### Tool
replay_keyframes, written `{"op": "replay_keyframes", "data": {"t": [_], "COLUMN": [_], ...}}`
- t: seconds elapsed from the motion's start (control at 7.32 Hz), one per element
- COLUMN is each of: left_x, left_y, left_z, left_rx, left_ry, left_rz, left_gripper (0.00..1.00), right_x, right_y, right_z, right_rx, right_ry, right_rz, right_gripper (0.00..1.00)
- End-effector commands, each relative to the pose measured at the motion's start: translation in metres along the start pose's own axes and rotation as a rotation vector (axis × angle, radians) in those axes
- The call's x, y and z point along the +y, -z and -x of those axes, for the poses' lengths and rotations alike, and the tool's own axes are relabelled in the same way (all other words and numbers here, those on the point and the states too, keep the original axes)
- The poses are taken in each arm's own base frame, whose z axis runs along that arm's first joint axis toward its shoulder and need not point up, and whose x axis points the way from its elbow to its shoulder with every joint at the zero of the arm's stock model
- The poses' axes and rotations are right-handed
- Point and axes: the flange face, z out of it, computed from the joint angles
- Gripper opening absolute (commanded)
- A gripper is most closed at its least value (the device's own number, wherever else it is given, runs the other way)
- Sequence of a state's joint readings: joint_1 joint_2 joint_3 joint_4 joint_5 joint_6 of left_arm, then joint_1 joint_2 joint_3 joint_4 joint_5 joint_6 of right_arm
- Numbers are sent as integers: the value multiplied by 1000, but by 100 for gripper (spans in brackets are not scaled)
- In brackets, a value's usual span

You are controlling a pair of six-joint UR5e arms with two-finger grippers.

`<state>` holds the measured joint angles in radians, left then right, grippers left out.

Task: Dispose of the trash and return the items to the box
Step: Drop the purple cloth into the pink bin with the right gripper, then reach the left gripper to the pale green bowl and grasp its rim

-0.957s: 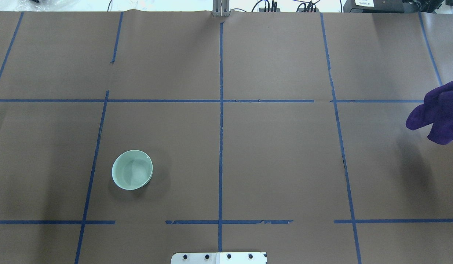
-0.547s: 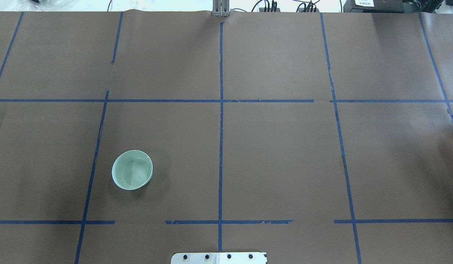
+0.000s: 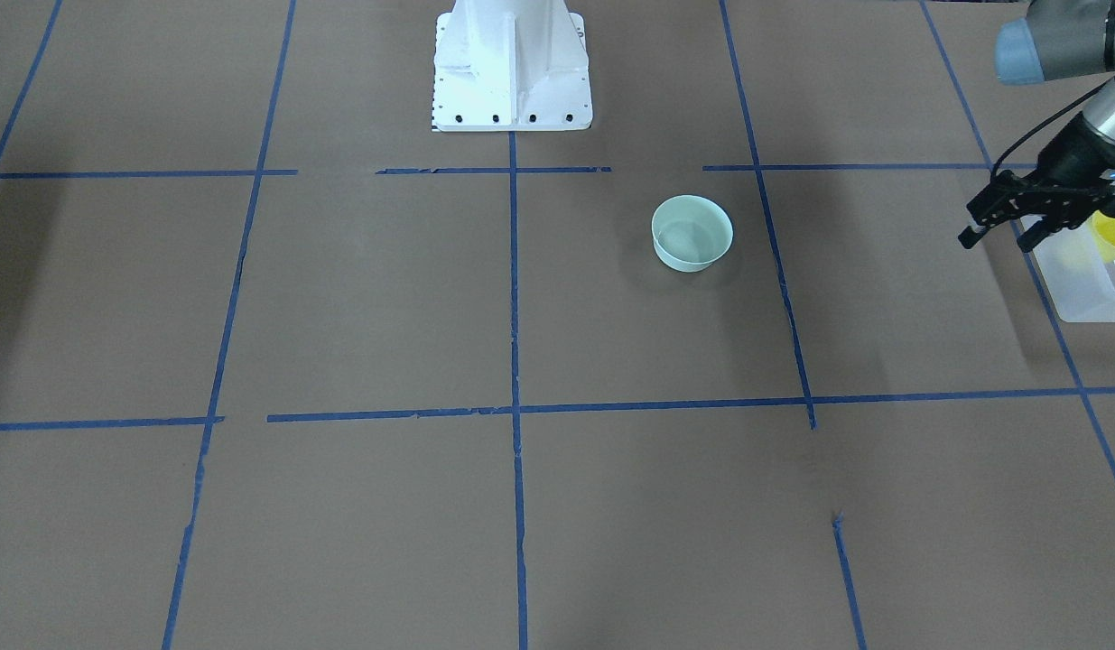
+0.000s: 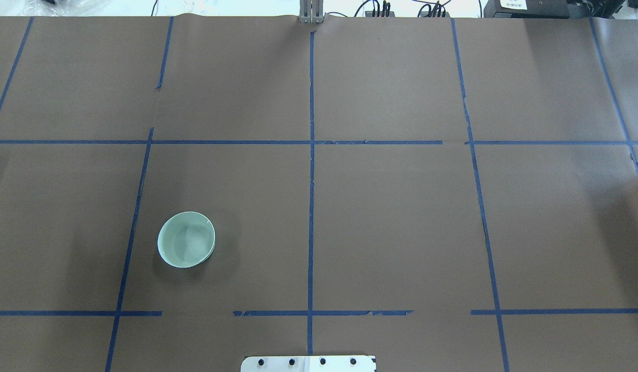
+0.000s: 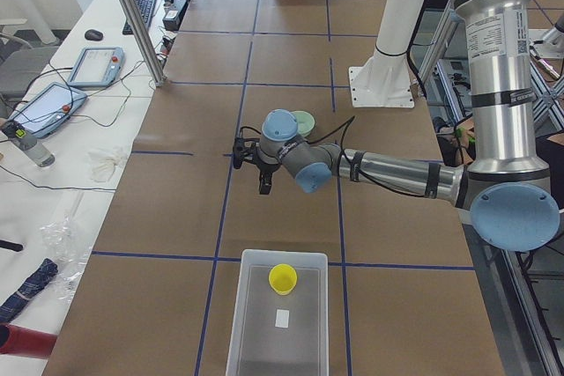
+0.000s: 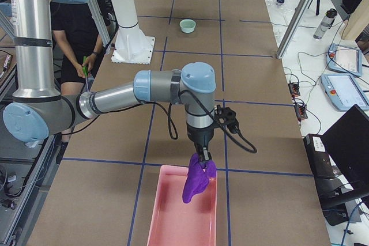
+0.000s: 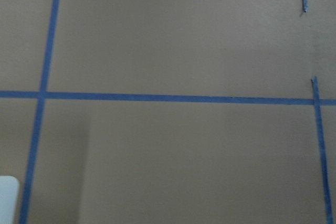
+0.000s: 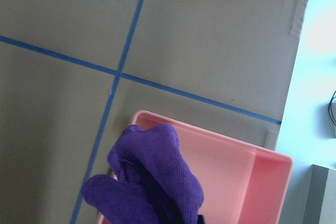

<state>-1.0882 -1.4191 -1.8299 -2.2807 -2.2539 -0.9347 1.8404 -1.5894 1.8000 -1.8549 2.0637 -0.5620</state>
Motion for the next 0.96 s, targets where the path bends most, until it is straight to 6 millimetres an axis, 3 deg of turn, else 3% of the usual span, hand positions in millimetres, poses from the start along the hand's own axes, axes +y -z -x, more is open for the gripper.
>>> {"op": "replay_keyframes", "data": {"t": [0.0,0.14,0.27,0.41,0.82], "left_x": [11,23,23,27,70], "left_y": [-39,-66,-71,-72,-108], "left_z": [-65,-104,-130,-141,-184], "left_rx": [55,60,88,100,90], "left_ry": [49,63,75,72,100], "left_rz": [37,42,50,58,60], "left_gripper": [100,100,100,100,100], "right_x": [19,25,24,24,16], "right_y": [-57,-77,-77,-79,-85], "right_z": [-38,-45,-43,-40,-27], "right_rx": [-14,-48,-65,-95,-192], "right_ry": [-3,-28,-80,-143,-229], "right_rz": [14,34,24,11,-19], "right_gripper": [0,0,50,100,100]}}
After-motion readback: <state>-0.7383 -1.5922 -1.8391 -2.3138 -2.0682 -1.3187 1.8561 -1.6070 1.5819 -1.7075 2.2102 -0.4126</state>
